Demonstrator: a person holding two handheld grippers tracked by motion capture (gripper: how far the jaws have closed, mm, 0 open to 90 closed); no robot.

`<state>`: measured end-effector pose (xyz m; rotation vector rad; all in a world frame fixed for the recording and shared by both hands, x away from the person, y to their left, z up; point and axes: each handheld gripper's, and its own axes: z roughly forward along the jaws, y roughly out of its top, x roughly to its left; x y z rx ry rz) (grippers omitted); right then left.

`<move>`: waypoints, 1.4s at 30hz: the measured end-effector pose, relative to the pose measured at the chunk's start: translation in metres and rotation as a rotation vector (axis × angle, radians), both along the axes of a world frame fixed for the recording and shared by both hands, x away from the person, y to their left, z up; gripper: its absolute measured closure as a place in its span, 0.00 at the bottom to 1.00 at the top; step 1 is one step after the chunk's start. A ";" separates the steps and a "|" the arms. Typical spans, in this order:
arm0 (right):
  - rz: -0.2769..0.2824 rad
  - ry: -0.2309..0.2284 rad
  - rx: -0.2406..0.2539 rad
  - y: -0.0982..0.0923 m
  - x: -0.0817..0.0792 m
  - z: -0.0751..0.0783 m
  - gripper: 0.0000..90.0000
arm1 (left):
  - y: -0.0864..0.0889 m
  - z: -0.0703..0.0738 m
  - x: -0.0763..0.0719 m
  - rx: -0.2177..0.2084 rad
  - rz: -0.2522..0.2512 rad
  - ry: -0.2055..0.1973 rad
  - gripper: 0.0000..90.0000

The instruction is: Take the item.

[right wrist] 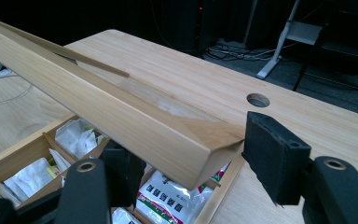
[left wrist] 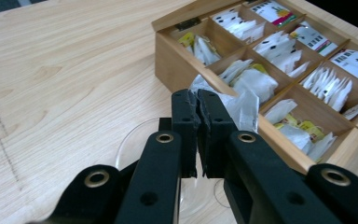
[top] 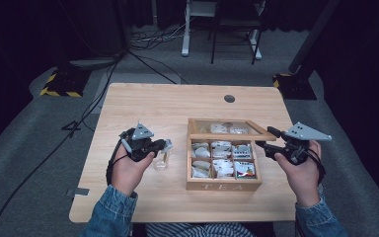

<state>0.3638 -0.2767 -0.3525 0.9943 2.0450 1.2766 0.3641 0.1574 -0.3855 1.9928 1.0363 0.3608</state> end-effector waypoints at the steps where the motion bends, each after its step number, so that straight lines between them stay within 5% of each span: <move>1: 0.000 0.000 -0.001 0.000 0.000 0.000 0.45 | 0.002 0.000 0.001 0.003 0.000 0.006 0.96; 7: 0.000 0.002 0.001 0.000 0.000 0.000 0.45 | 0.010 -0.002 0.003 0.012 0.023 0.036 0.96; 16: -0.001 0.002 0.000 0.000 0.000 0.000 0.45 | 0.014 -0.004 0.007 0.023 0.072 0.007 0.96; 29: 0.002 0.005 -0.002 0.000 0.000 -0.001 0.45 | 0.008 -0.010 0.005 0.068 0.014 0.083 0.96; 39: 0.001 0.005 -0.003 0.000 0.000 -0.001 0.45 | 0.008 -0.017 0.009 0.088 0.018 0.119 0.95; 42: 0.002 0.005 -0.003 0.000 0.000 -0.001 0.45 | 0.008 -0.016 0.009 0.074 0.027 0.115 0.84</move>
